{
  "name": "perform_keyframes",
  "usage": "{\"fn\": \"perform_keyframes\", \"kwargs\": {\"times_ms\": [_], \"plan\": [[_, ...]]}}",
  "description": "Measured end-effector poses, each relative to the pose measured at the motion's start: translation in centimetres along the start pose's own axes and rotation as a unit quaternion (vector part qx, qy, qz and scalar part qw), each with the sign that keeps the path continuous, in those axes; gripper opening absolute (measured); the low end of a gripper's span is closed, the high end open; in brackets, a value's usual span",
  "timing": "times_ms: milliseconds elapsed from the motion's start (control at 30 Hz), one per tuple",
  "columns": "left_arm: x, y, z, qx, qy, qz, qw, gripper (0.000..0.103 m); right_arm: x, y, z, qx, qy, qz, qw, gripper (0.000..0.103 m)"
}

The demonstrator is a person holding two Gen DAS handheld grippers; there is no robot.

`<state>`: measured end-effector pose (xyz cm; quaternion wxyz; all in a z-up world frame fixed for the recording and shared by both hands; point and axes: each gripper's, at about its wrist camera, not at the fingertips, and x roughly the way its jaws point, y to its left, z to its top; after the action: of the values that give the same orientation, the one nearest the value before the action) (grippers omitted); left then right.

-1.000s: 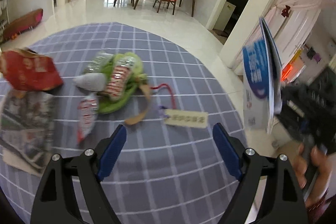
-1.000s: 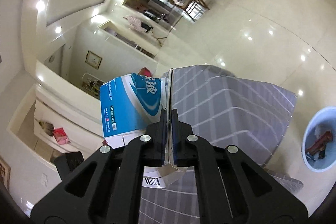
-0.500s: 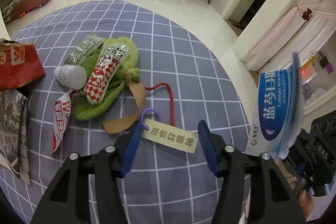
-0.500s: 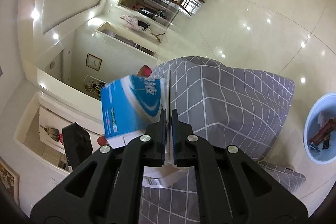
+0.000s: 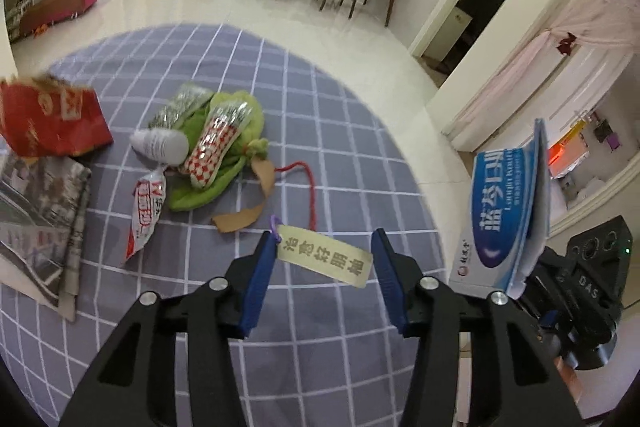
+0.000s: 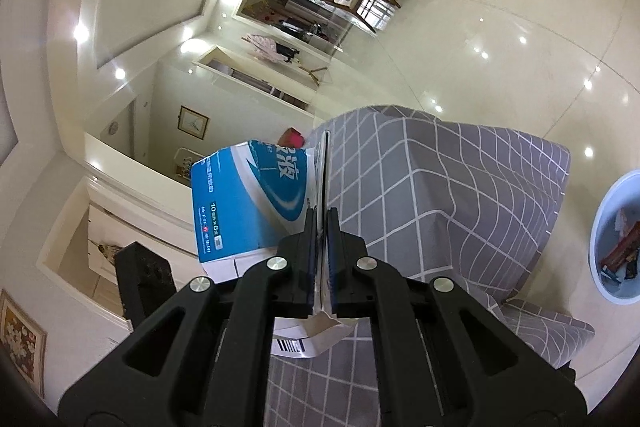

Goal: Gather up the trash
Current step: 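Grasp the yellow tag on red string with the left tool while the right tool holds the box, then open the right tool over the bucket while the left tool holds the tag above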

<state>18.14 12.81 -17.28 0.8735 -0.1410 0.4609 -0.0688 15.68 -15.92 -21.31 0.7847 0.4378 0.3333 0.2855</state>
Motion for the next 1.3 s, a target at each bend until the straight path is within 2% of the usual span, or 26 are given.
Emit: {"fn": "perform_keyframes", "kwargs": {"times_ms": [100,200,367,467,567,733,833,867,900,933,1067,1300], "plan": [[-1.3,-2.1,-0.2,0.022,-0.014,-0.015,0.9995,0.049,-2.1,-0.1,0.1,-0.001,-0.018,0.004,1.000,0.005],[-2.1,-5.5,-0.8,0.050,-0.018,-0.060,0.9968,0.049,-5.3,-1.3,0.2,0.000,-0.050,-0.009,0.999,0.005],[-1.0,-11.5,-1.8,0.111,-0.012,-0.095,0.9892,0.049,-11.9,-4.4,-0.1,0.002,-0.113,-0.076,0.991,0.005],[1.0,-15.5,-2.5,0.148,0.000,-0.114,0.9824,0.049,-15.0,-6.0,-0.3,-0.010,-0.140,-0.137,0.980,0.005],[3.4,-19.1,-3.2,0.173,0.017,-0.137,0.9753,0.049,-17.0,-8.1,-0.5,-0.004,-0.154,-0.178,0.972,0.005],[7.8,-22.9,-4.2,0.184,0.066,-0.171,0.9657,0.049,-17.6,-11.8,-0.6,0.020,-0.157,-0.213,0.964,0.006],[10.4,-23.9,-4.4,0.187,0.083,-0.163,0.9652,0.049,-16.5,-14.9,0.0,0.040,-0.150,-0.231,0.960,0.012],[11.2,-24.1,-4.5,0.185,0.091,-0.163,0.9649,0.049,-15.9,-16.2,0.2,0.047,-0.145,-0.235,0.960,0.026],[12.4,-24.2,-4.6,0.178,0.104,-0.162,0.9649,0.049,-15.3,-17.4,0.4,0.055,-0.139,-0.242,0.959,0.052],[13.3,-24.2,-4.6,0.175,0.114,-0.161,0.9647,0.049,-14.9,-18.5,0.3,0.063,-0.130,-0.251,0.957,0.061],[16.1,-24.6,-5.4,0.174,0.137,-0.144,0.9646,0.049,-14.0,-21.0,-0.5,0.095,-0.118,-0.235,0.960,0.061],[19.5,-24.4,-6.7,0.183,0.159,-0.120,0.9626,0.049,-15.7,-19.9,-0.9,0.089,-0.146,-0.240,0.956,0.061]]}}
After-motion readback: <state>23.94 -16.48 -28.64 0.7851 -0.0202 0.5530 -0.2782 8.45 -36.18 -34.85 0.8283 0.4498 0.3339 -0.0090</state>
